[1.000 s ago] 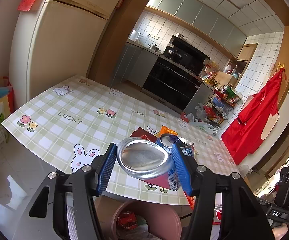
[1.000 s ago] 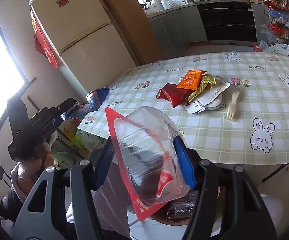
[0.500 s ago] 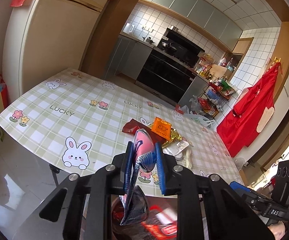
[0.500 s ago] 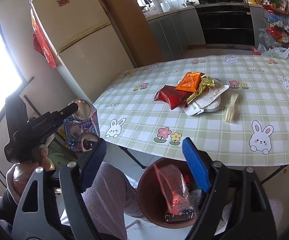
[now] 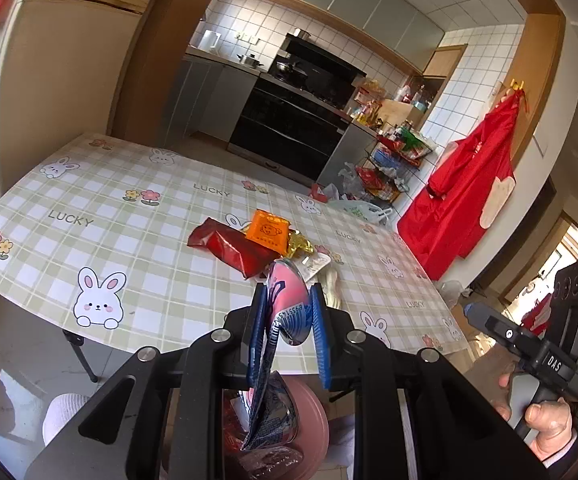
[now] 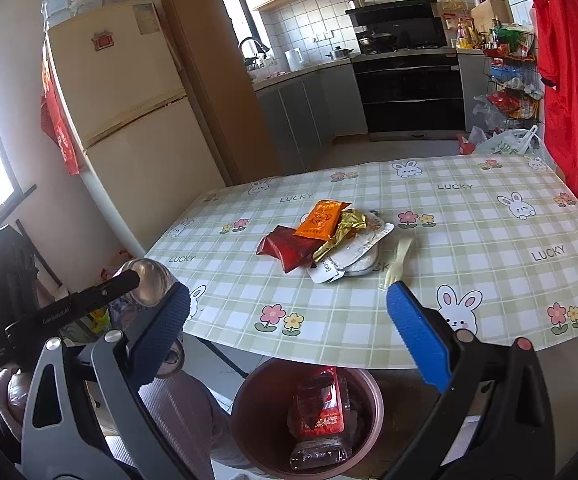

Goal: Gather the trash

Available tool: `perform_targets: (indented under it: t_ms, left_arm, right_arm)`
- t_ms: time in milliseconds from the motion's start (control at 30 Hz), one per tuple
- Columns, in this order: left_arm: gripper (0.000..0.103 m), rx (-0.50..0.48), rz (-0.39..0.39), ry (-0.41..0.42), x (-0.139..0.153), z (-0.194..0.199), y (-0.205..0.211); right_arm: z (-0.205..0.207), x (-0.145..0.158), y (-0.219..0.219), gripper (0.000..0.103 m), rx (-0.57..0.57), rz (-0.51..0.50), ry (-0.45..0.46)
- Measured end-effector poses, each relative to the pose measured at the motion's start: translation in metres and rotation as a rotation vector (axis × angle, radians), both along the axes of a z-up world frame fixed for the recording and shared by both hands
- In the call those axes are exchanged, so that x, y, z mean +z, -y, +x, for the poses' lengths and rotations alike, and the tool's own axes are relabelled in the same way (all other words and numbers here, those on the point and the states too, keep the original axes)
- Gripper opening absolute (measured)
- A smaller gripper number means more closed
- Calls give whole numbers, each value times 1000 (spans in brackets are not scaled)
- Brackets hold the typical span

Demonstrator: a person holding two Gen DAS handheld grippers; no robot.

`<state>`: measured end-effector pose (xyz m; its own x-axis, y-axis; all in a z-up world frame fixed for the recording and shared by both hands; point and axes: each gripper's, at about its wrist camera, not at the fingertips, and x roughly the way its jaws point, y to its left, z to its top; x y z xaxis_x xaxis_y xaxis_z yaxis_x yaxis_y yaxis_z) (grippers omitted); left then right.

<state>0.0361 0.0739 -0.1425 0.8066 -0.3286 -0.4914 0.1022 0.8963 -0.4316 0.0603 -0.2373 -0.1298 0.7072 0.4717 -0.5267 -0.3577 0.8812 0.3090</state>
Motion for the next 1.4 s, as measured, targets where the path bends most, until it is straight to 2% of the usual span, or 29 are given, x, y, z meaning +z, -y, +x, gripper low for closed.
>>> perform_targets:
  t_ms: [400,667,867,933,967,1000,1033,1100,1233,1400]
  left_arm:
    - [21,-129,64,-73,-18,10,46]
    - [23,-160,92,-81,-23,10,59]
    - [47,-132,78,-83,-24,9,53]
    - [68,-112,71,-84,-24,9,49]
    - [75,-95,69,-85,-25,9,47]
    - [86,-77,71,-88,-24,9,46]
    - [93,-49,79,-95,-25,9,43]
    - [96,-6,88,-115,-27,10,38]
    - [97,36,56,-173,-39,16,27]
    - [97,53,48,-200,-50,17,21]
  right_arm:
    - [7,-14,24,97,-49,31,-31]
    - [9,-21,26,97,-58,42,-52]
    - [8,-23,23,97,-54,34,-62]
    - [9,-24,21,97,-51,29,-66]
    - [9,-25,21,97,-52,25,-67]
    - [9,-25,20,97,-55,19,-67]
    - [9,-26,19,97,-58,11,-67]
    - [9,-27,17,97,-63,-11,-67]
    - [10,-32,14,97,-75,-54,-65]
    - [15,-44,18,97,-91,-63,-91]
